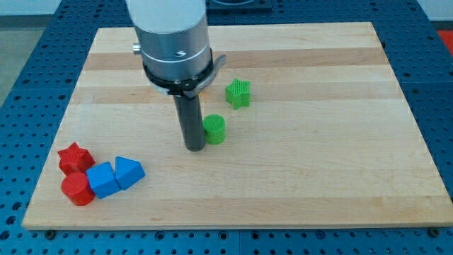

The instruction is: Push the blue cube above the blue triangle

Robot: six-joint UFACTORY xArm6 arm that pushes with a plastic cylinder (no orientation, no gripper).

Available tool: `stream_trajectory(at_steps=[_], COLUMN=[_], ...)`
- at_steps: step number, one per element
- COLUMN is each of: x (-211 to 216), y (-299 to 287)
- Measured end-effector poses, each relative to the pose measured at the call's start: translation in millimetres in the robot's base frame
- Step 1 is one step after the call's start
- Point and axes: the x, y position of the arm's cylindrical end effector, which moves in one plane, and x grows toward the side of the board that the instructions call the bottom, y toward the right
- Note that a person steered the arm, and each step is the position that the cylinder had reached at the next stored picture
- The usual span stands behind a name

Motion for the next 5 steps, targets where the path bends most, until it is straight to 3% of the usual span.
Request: stream_trajectory(at_steps=[3, 5], x=[-72, -65], y=[40, 39])
